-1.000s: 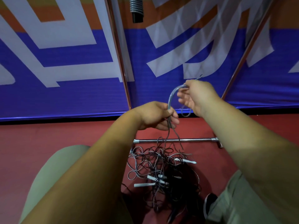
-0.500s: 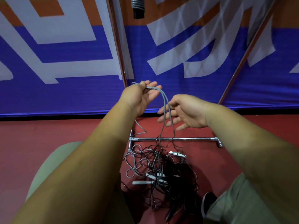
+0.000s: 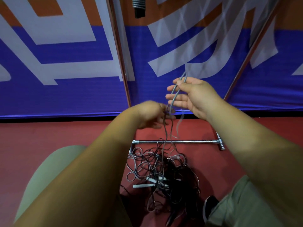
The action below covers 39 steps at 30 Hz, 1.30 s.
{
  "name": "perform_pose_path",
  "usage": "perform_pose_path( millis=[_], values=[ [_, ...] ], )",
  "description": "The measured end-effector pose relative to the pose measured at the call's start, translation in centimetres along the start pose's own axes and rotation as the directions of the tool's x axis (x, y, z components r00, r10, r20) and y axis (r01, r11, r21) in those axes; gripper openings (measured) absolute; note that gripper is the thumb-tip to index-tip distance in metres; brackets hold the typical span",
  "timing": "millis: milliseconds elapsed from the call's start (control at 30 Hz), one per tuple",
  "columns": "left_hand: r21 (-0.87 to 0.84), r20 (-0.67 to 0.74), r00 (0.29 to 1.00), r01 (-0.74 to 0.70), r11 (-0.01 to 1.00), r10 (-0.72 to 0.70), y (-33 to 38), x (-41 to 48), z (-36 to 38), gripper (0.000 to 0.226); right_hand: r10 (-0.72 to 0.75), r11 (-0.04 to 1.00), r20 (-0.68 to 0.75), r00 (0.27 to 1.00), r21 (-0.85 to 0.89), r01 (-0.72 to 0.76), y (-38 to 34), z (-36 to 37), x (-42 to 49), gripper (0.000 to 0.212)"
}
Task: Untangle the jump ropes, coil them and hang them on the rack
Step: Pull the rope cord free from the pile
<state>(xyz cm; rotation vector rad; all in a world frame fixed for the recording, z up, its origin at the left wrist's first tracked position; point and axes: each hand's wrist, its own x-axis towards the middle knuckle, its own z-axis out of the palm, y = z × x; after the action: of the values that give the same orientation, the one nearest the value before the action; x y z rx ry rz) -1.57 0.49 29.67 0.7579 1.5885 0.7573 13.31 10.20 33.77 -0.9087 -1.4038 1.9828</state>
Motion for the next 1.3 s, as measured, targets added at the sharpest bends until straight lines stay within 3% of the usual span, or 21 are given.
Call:
perform_pose_path(
  millis=[100, 233, 367, 500, 633, 733, 800, 933, 1033, 1133, 1233, 1300],
  values=[
    [0.274, 0.155, 0.986, 0.009, 0.962, -0.053, -1.1, 0.6, 1.7, 0.041, -0.030, 0.991, -0.041, 0.999, 0.129, 0.035, -0.3, -0.1, 0.3, 0.016],
    [0.331, 0.111, 0.993, -0.070, 0.941, 0.034, -1.5, 1.2, 1.8, 0.018, -0.048, 0.979, -0.086, 0.995, 0.194, 0.064, -0.4, -0.5, 0.8, 0.017],
    [0.080, 0.109, 0.990, -0.098, 0.992, 0.089, -0.2, 0.7, 1.3, 0.019, -0.021, 0.998, -0.153, 0.988, -0.066, 0.011, -0.6, -1.4, 1.3, 0.024],
    [-0.233, 0.027, 0.981, -0.180, 0.956, 0.191, 2.1, -0.9, 0.5, 0.015, 0.228, 0.944, -0.175, 0.958, -0.201, -0.262, 0.3, -2.1, 1.6, 0.046],
    [-0.497, -0.076, 0.968, -0.243, 0.833, 0.237, 3.3, -1.7, -0.3, 0.022, 0.417, 0.822, -0.137, 0.899, -0.366, -0.437, 1.9, -1.6, 1.0, 0.028],
    [-0.659, -0.114, 0.969, -0.238, 0.713, 0.218, 3.6, -1.8, -0.9, 0.026, 0.528, 0.651, 0.014, 0.849, -0.649, -0.394, 2.7, -1.6, 0.3, 0.047],
    [-0.705, -0.156, 0.964, -0.262, 0.659, 0.215, 3.4, -1.5, -1.4, 0.027, 0.561, 0.580, 0.080, 0.824, -0.748, -0.323, 2.9, -1.4, 0.0, 0.048],
    [-0.739, -0.248, 0.946, -0.324, 0.590, 0.209, 3.1, -1.2, -1.8, 0.031, 0.497, 0.662, 0.148, 0.855, -0.701, -0.264, 3.2, -1.2, 0.0, 0.014],
    [-0.775, -0.277, 0.939, -0.344, 0.530, 0.204, 3.3, -1.0, -2.1, 0.029, 0.371, 0.742, 0.214, 0.903, -0.654, -0.150, 2.9, -1.0, 0.2, 0.007],
    [-0.728, -0.296, 0.939, -0.340, 0.595, 0.176, 3.3, -0.9, -2.3, 0.032, 0.267, 0.814, 0.217, 0.939, -0.572, -0.100, 2.4, -0.5, 0.2, 0.010],
    [-0.611, -0.238, 0.964, -0.244, 0.753, 0.120, 2.6, -0.3, -2.4, 0.056, 0.146, 0.826, 0.204, 0.968, -0.564, -0.006, 1.6, -0.2, 0.3, 0.016],
    [-0.433, -0.153, 0.985, -0.136, 0.891, 0.076, 1.9, 0.3, -2.1, 0.064, 0.027, 0.797, 0.183, 0.983, -0.598, 0.089, 0.9, -0.1, 0.3, 0.016]
  ],
)
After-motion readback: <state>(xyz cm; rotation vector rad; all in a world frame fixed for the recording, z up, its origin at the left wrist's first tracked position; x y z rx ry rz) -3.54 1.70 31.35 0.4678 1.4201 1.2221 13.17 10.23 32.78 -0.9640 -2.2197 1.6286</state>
